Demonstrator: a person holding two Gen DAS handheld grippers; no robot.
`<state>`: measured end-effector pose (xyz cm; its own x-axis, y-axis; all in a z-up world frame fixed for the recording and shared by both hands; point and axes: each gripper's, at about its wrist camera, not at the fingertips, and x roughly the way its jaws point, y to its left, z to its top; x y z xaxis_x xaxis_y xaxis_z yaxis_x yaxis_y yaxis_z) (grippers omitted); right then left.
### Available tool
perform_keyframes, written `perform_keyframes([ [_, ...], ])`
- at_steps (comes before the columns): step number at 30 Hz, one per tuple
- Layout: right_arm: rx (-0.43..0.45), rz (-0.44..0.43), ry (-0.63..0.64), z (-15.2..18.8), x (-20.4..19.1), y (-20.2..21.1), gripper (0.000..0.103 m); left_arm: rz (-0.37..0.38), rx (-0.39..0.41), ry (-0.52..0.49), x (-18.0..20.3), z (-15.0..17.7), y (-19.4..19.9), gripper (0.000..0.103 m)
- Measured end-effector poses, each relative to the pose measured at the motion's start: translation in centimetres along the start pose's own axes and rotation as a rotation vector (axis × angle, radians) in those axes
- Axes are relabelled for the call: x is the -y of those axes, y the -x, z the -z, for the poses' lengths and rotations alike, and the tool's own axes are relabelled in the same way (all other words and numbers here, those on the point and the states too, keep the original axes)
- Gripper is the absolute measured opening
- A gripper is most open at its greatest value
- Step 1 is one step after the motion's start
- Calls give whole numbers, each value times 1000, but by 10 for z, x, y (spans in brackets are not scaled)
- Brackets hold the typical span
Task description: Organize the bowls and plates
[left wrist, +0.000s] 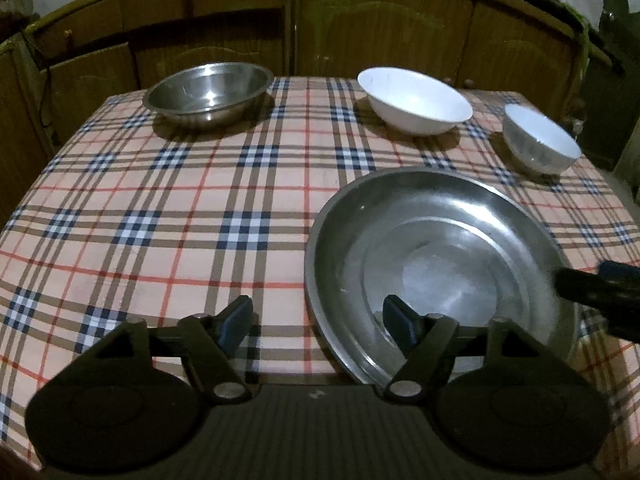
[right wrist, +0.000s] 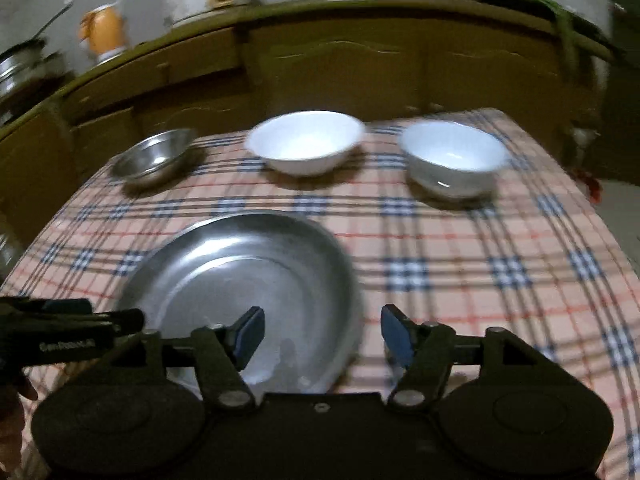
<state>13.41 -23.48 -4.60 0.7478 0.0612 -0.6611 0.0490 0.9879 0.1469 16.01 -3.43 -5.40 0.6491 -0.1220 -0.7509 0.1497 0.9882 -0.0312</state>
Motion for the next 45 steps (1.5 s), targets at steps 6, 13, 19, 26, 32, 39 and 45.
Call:
perform_keyframes([
  [6,-61,-13,-116,13,29,-10,79,6,-34,-5,2,-3,-16,73],
  [13,-77,-82,-146,20,27,-22,80,37,-38,-29,8,-8,-26,73],
  [19,-52,-105,-143,15,21,-31,81,74,-25,-50,16,-12,-31,67],
  [26,-42,-117,-146,13,14,-34,49,59,-23,-12,12,-13,-29,48],
  [32,-23,-83,-189,15,29,-25,38,69,-10,4,17,-11,-21,34],
  [39,45,-37,-195,13,47,4,38,102,38,-33,42,-14,1,30],
  [45,68,-7,-210,18,64,22,37,136,40,-66,62,-10,11,30],
])
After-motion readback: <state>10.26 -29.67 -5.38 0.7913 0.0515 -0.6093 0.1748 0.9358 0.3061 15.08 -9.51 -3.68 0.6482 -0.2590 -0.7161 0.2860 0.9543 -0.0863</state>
